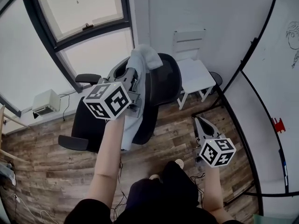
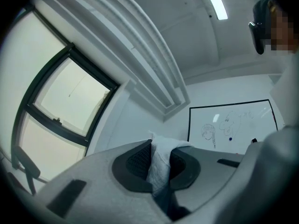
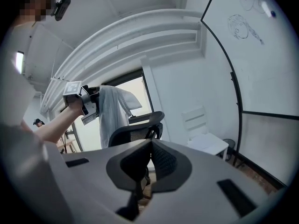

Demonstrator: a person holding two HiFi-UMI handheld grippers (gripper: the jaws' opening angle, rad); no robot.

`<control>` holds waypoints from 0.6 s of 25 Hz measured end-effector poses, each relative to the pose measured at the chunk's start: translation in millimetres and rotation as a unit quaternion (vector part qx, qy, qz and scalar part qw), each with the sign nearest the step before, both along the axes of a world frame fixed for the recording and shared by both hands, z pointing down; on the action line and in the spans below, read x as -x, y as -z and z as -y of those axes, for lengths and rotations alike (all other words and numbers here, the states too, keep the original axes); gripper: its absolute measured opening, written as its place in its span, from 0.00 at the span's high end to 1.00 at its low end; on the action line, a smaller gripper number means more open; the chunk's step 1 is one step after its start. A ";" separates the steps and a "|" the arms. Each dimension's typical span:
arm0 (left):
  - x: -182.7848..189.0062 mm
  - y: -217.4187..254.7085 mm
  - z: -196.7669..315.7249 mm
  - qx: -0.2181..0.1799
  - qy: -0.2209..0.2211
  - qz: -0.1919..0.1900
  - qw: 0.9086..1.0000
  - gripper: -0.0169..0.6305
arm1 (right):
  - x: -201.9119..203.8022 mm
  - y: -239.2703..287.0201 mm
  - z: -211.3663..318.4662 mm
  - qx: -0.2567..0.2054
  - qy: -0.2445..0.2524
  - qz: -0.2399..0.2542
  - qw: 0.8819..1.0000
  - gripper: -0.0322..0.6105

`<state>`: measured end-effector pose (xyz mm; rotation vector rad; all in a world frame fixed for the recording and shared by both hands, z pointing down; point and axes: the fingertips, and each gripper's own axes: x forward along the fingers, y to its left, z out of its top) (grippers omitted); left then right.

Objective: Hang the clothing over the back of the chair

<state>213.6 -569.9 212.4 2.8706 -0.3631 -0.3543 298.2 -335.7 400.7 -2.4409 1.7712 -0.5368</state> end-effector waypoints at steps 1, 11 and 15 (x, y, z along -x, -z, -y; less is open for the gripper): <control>-4.2 2.1 -6.9 0.000 -0.008 -0.003 1.000 0.95 | -1.3 0.1 -4.4 -0.001 -0.002 0.001 1.000 0.95; -51.4 22.1 -69.1 -0.018 -0.036 -0.009 0.999 0.95 | -27.1 1.8 -38.7 -0.005 0.010 0.006 1.000 0.95; -79.1 31.5 -106.1 -0.031 -0.043 -0.014 0.998 0.95 | -49.6 6.7 -64.1 -0.002 0.013 0.004 1.000 0.95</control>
